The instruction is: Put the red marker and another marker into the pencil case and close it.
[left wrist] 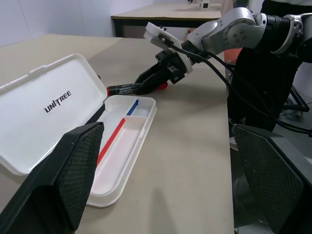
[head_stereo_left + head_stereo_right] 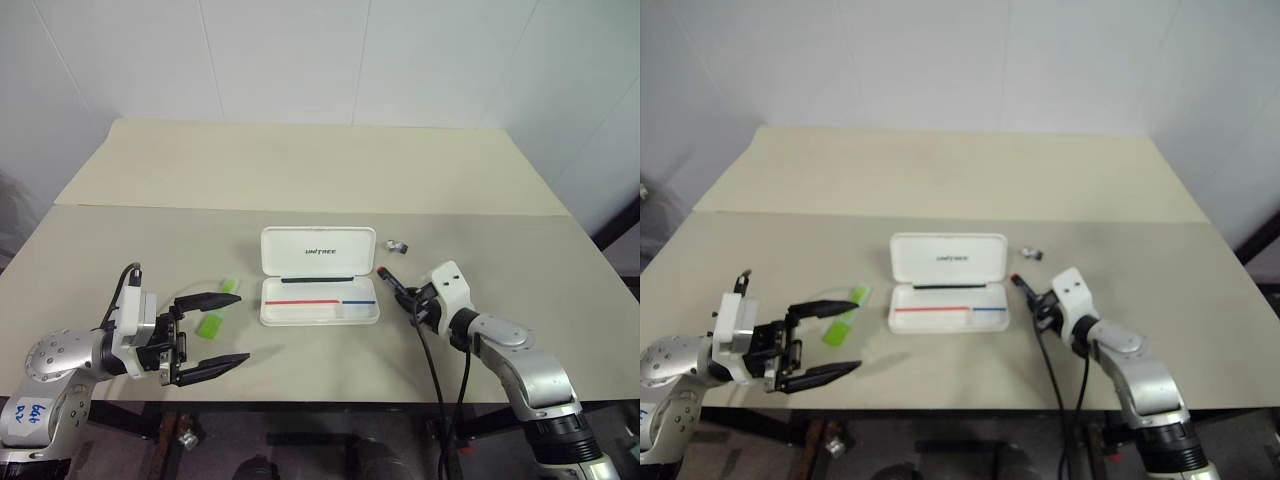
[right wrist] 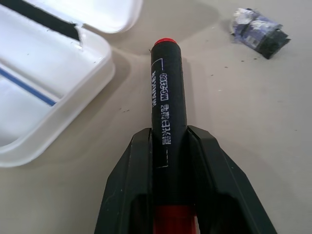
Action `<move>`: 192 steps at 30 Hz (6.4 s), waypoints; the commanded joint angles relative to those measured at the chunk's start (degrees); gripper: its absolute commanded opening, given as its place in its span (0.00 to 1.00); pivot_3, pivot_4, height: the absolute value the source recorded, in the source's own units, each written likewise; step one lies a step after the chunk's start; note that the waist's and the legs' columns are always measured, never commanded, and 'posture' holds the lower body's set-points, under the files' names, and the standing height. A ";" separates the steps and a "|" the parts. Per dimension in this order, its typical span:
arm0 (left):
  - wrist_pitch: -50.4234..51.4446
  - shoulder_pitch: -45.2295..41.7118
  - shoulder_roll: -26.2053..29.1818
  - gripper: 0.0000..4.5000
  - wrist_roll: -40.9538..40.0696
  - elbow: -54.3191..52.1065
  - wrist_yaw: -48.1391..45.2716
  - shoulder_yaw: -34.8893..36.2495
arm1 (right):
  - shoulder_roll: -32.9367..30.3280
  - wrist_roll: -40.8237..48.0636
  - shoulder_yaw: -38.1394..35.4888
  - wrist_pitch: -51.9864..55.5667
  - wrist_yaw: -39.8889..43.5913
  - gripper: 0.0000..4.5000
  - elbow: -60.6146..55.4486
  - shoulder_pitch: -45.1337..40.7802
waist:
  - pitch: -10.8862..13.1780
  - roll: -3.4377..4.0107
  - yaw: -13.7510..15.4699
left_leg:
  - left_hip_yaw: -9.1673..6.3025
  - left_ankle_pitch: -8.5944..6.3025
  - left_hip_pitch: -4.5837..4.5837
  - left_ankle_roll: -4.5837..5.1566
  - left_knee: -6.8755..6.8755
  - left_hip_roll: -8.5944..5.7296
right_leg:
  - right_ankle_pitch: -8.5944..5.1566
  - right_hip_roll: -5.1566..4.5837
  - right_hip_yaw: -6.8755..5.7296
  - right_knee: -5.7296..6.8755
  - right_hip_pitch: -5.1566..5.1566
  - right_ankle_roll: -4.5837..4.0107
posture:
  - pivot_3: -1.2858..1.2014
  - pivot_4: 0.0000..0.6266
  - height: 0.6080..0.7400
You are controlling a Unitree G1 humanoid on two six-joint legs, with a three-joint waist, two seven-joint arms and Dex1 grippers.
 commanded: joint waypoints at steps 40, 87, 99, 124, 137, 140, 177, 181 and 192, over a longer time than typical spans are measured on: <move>-11.35 3.29 2.25 1.00 -0.36 12.30 -4.80 11.01 | -1.59 -10.24 20.99 -33.22 43.41 0.14 26.42 -36.46 | 0.20 0.33 -1.39 | -0.09 -0.05 -0.02 -0.09 -0.64 0.07 | 0.04 0.00 -0.36 0.20 -0.18 0.22 | 0.52 0.24 1.00; -1.62 6.14 -8.48 1.00 6.29 -4.97 27.32 4.61 | -0.16 1.77 7.09 -30.44 44.22 0.99 20.99 -29.72 | 0.25 0.41 -1.23 | -0.10 -0.08 0.01 -0.20 -0.68 0.13 | 0.09 0.00 -0.52 0.31 -0.20 0.31 | 0.52 0.24 1.00; 16.25 4.23 -18.52 1.00 10.46 -15.65 55.31 0.42 | -6.27 11.59 -2.84 -31.27 51.94 0.99 28.11 -25.23 | 0.26 0.42 -1.24 | -0.14 -0.04 0.11 -0.23 -0.63 0.11 | 0.17 0.03 -0.45 0.26 -0.12 0.47 | 0.52 0.24 1.00; 40.17 1.80 -20.78 1.00 12.92 -17.16 68.21 -2.41 | -12.01 18.53 -6.12 -31.27 60.41 0.99 27.20 -18.59 | 0.27 0.43 -0.91 | -0.26 0.04 0.14 -0.29 -0.52 0.04 | 0.18 0.02 -0.41 0.23 -0.07 0.48 | 0.52 0.24 1.00; 43.00 0.00 -21.08 0.54 13.44 -15.25 67.42 -2.74 | -11.16 15.29 -5.23 -35.02 58.38 1.00 28.55 -18.54 | 0.26 0.43 -0.99 | -0.27 0.15 0.24 -0.35 -0.52 0.01 | 0.18 0.02 -0.37 0.29 -0.01 0.48 | 0.52 0.24 1.00; 42.60 -0.39 -21.12 0.33 13.79 -14.78 67.36 -2.72 | -10.78 14.83 -5.26 -35.38 58.12 1.00 28.94 -19.03 | 0.26 0.43 -0.74 | -0.29 0.15 0.21 -0.34 -0.53 0.00 | 0.18 0.02 -0.37 0.27 -0.01 0.48 | 0.52 0.24 1.00; 20.25 -25.07 6.08 0.24 11.59 5.56 8.02 -20.71 | -8.38 17.88 -4.99 -35.32 59.90 1.00 28.98 -16.75 | 0.34 0.53 0.17 | -0.25 0.14 0.14 -0.36 -0.57 0.01 | 0.18 0.06 -0.42 0.22 -0.05 0.48 | 0.52 0.24 1.00; 18.23 -30.73 4.01 0.24 14.72 11.09 5.66 -24.82 | -8.07 17.62 -5.32 -35.68 58.66 1.00 27.40 -15.01 | 0.34 0.54 0.29 | -0.26 0.14 0.09 -0.35 -0.57 0.01 | 0.21 0.06 -0.42 0.30 -0.05 0.55 | 0.52 0.24 1.00; 15.10 -39.12 -2.69 0.24 18.67 20.84 1.60 -29.36 | -7.86 16.62 -5.99 -36.04 55.36 1.00 23.45 -11.08 | 0.35 0.56 0.29 | -0.25 0.12 0.02 -0.31 -0.51 0.01 | 0.26 0.08 -0.40 0.32 -0.05 0.64 | 0.52 0.24 1.00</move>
